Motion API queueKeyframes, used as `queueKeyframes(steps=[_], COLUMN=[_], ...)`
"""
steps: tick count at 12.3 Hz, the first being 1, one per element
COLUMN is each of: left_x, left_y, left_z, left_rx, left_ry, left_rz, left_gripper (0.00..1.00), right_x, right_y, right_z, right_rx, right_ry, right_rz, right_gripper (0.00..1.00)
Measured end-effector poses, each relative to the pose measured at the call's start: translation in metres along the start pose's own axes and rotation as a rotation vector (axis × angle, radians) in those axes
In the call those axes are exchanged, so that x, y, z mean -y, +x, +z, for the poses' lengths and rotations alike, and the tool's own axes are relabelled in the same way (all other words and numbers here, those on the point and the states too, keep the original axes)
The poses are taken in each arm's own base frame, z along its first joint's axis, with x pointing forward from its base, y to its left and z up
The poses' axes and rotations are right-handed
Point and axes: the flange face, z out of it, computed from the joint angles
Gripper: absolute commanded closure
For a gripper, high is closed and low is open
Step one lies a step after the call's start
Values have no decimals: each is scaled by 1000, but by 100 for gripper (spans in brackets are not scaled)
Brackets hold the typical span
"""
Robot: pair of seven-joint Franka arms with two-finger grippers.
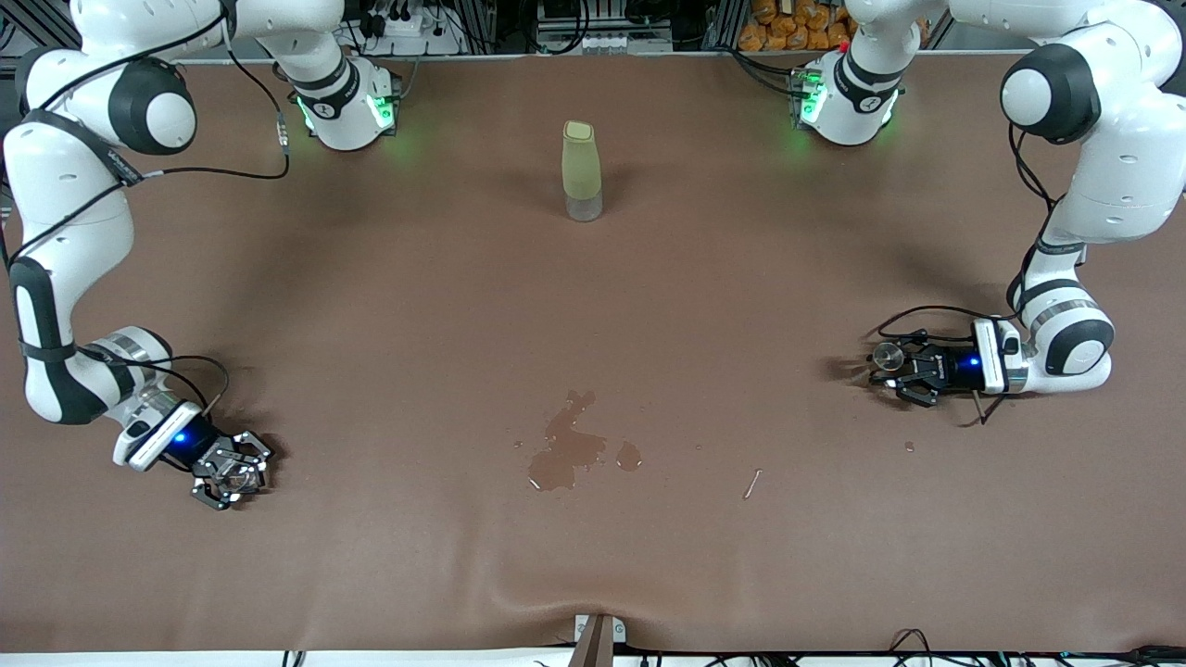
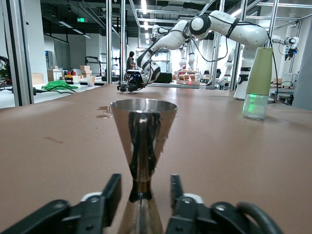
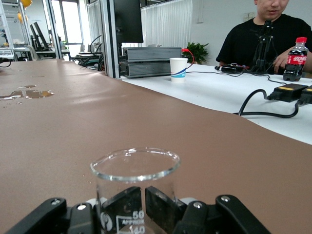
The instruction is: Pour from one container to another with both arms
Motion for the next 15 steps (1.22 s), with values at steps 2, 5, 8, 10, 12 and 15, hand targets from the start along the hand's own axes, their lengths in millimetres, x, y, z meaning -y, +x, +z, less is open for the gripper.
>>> queueKeyframes(steps=[2, 5, 8, 10, 12, 15], left_x=[-4, -24, -15, -7, -5, 7], left_y=[-2, -11, 11, 32, 51, 107], left_z=[-9, -47, -99, -123, -148, -179], left_rx=[8, 85, 234, 328, 412, 555], left_ry=[4, -42, -67, -54, -23, 27], left_rz=[-35, -211, -367, -478, -561, -644], left_gripper=[0, 0, 0, 0, 0, 0], right_x=[1, -2, -11, -18, -27, -43], right_y=[-1, 4, 12, 20, 40, 90], right_z=[6, 7, 0, -9, -23, -42], right_rx=[-26, -34, -38, -30, 1, 58], right_ry=[-22, -27, -32, -13, 20, 53], right_rz=[21, 49, 73, 96, 127, 180], right_gripper=[0, 0, 0, 0, 0, 0])
